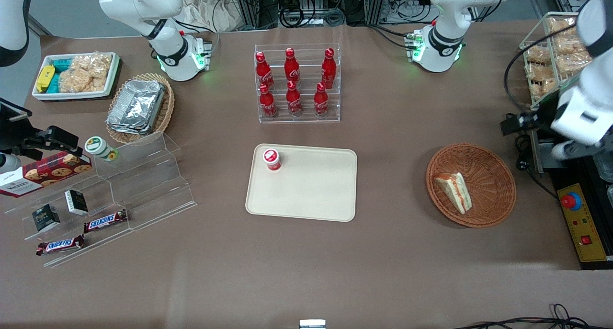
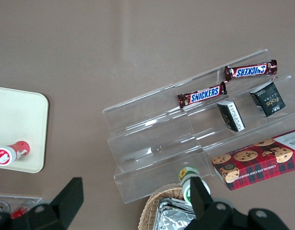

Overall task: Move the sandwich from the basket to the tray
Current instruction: 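Move the left gripper down over the sandwich wedge in the wicker basket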

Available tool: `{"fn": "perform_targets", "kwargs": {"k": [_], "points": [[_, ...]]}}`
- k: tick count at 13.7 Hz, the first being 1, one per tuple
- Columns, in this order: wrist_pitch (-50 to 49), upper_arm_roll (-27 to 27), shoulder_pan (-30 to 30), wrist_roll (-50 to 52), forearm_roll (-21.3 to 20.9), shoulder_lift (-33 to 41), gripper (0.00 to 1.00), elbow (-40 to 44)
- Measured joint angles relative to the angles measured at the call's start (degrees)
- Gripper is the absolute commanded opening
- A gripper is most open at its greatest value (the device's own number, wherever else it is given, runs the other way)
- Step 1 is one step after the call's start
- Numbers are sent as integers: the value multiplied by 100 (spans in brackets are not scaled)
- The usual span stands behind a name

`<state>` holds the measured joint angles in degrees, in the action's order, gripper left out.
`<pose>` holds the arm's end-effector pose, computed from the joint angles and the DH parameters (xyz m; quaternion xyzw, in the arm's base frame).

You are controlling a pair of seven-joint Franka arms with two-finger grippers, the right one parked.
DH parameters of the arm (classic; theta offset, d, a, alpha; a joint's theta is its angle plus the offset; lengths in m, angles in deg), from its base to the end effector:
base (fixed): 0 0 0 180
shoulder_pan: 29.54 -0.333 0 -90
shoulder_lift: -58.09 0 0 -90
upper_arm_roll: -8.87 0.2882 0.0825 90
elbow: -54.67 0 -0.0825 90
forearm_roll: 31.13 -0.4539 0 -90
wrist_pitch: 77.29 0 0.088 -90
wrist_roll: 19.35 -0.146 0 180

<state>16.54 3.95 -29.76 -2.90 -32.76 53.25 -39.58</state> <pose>0.6402 -0.0475 0.4697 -0.9938 -0.1006 0.0430 0.0187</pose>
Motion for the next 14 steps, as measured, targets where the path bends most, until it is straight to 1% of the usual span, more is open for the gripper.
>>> {"fn": "perform_targets", "kwargs": {"k": [3, 5, 8, 10, 14], "points": [[669, -39, 135, 583, 0, -714, 100, -61], [1310, -41, 148, 809, 0, -981, 100, -360], [2464, -37, 141, 1086, -1, -1183, 100, -1186], [3059, -29, 138, 1150, -3, -1302, 100, -1667], [4030, -2, 111, 1234, -3, -1494, 100, -2234]]}}
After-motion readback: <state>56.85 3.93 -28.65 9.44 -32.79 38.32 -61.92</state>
